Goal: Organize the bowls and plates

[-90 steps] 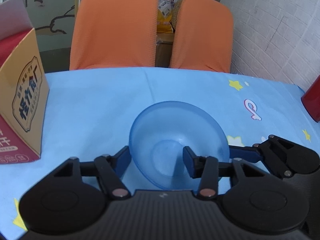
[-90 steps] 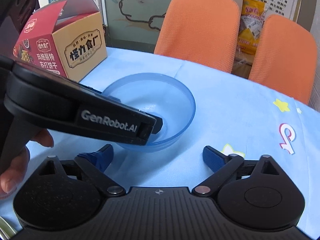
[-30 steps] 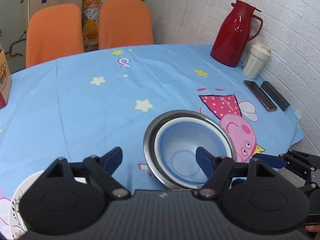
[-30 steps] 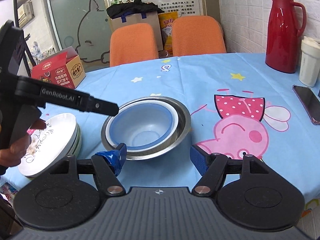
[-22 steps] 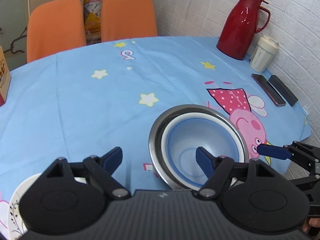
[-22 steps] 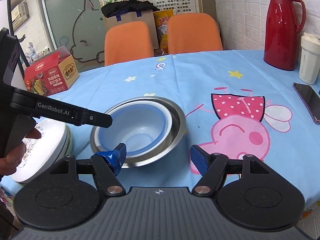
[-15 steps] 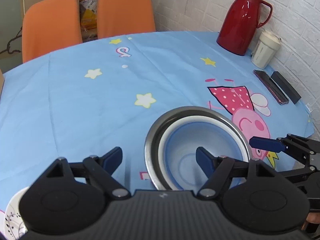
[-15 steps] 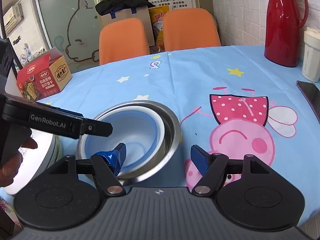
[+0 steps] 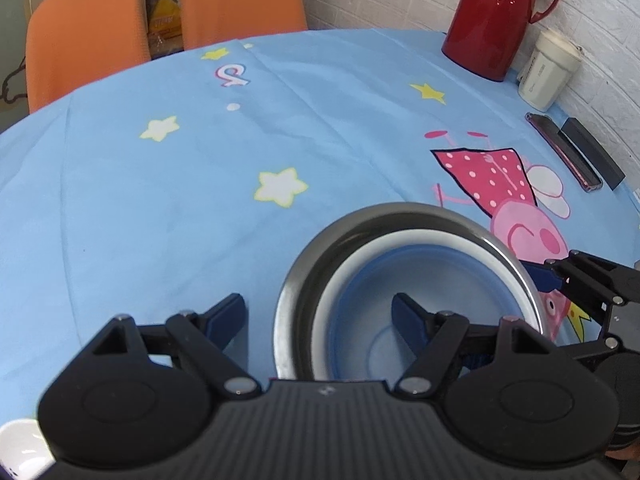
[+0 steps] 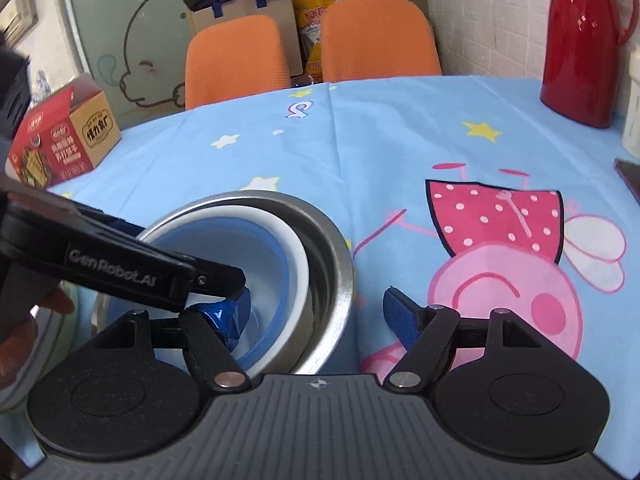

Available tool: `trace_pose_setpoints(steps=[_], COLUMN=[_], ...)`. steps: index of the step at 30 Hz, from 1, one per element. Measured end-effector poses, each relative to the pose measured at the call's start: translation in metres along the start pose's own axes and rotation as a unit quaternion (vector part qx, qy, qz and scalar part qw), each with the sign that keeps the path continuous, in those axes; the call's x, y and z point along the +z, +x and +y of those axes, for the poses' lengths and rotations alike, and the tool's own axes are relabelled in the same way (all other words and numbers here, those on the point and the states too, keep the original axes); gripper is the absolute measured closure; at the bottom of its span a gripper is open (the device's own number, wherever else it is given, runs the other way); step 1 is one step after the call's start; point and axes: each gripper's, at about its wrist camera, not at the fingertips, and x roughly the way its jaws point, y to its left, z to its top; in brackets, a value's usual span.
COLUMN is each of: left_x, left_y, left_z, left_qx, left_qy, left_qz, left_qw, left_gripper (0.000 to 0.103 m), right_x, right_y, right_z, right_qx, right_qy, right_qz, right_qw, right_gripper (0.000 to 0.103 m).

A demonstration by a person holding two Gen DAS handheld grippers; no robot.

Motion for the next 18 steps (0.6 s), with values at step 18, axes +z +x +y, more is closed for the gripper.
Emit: trace_pose_setpoints(steps=[18], left_x=[-0.001], left_y=[-0.006], left_z=[-0.015], left_qx=[0.015], left_qy=[-0.002], left_qz=[0.026], left_qw=[0.9995], left_gripper=[0.043], right_x=[-0.004], right_y=[-0.010], right_z=[0.024], right_qx=[0.034], right_qy=[0.026], right_qz=[0.009], right_qw=[0.999], right_gripper=[0.037])
